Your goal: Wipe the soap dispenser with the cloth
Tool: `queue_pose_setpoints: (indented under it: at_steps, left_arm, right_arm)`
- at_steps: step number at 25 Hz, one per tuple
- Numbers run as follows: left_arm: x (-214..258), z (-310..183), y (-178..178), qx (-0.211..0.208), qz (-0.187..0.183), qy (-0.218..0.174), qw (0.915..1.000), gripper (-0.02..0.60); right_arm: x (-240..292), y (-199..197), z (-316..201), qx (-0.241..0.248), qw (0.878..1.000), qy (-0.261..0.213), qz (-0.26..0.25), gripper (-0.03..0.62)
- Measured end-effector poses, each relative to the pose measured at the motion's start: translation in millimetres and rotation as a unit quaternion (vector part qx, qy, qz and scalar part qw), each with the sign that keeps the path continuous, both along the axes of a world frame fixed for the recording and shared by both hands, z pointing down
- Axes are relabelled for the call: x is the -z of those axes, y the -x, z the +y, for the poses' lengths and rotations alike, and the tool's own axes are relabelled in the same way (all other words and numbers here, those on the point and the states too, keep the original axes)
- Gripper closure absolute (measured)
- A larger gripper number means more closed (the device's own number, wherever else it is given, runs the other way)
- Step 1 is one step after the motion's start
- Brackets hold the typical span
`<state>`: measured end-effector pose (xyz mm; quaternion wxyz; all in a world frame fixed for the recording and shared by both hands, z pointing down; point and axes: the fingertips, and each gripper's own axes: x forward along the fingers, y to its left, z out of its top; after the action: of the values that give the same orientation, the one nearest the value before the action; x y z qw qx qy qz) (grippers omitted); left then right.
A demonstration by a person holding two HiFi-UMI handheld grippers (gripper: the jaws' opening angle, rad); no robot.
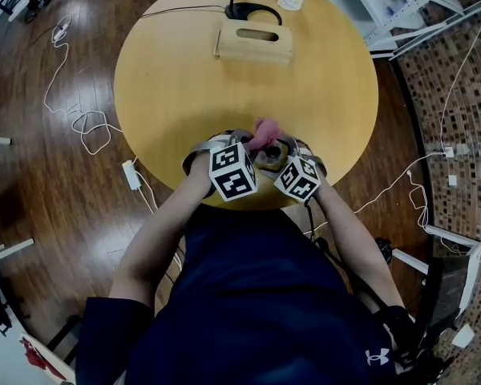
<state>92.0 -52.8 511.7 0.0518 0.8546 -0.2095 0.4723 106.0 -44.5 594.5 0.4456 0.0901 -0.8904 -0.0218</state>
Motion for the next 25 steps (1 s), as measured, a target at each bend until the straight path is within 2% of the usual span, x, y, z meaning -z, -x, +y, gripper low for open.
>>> queue_pose_setpoints:
  at_steps: [2,4,5,7,9,10,12,14,17,18,21,23,25]
  left_arm:
    - [0,9,-2,-0.011,-0.003,0.006,0.9999,0.514]
    - [2,26,-4,-0.032,-0.002,0.017,0.9993,0.514]
    - [3,35,-6,-0.046,-0.003,0.024,0.9987,0.515]
    - [5,54,-10,-0.08,-0.003,0.04,0.996,0.515]
    - [7,69,-16,-0.113,-0.002,0.053,0.9922,0.515]
    - [8,72,-18,-0.12,-0.001,0.057,0.9912,0.515]
    - [8,65,-16,-0.111,-0.005,0.054,0.9923,0.515]
    - [7,45,-6,-0.08,-0.016,0.04,0.9959,0.514]
    - [6,6,12,-0.021,-0.027,0.006,0.9994,0.514]
    - [6,-3,13,-0.015,-0.026,-0.002,0.9996,0.514]
    - [2,-2,2,-0.053,-0.036,-0.007,0.9979,0.514]
    - [-1,10,-4,-0.077,-0.051,-0.007,0.9957,0.514]
    - [-1,23,-3,-0.085,-0.061,-0.008,0.9945,0.514]
  right_arm:
    - [8,-11,-4,-0.093,0.995,0.009,-0.026,0.171]
    - [16,-17,2,-0.194,0.978,0.041,-0.063,0.163]
    - [19,-16,9,-0.223,0.97,0.058,-0.08,0.163]
    - [24,-8,20,-0.245,0.962,0.075,-0.093,0.164]
    - [23,-6,21,-0.246,0.964,0.063,-0.079,0.168]
    - [22,-7,17,-0.24,0.967,0.05,-0.066,0.192]
    - [23,-10,10,-0.219,0.974,0.03,-0.046,0.252]
    - [21,-9,6,-0.188,0.981,0.031,-0.043,0.255]
    - [18,-7,6,-0.102,0.994,0.034,-0.031,0.26]
    - [18,-6,7,-0.067,0.997,0.035,-0.023,0.26]
    - [16,-1,10,0.017,0.999,0.041,0.007,0.26]
    - [14,-1,11,0.009,0.998,0.058,0.014,0.256]
    - [12,-6,12,-0.057,0.995,0.08,0.004,0.255]
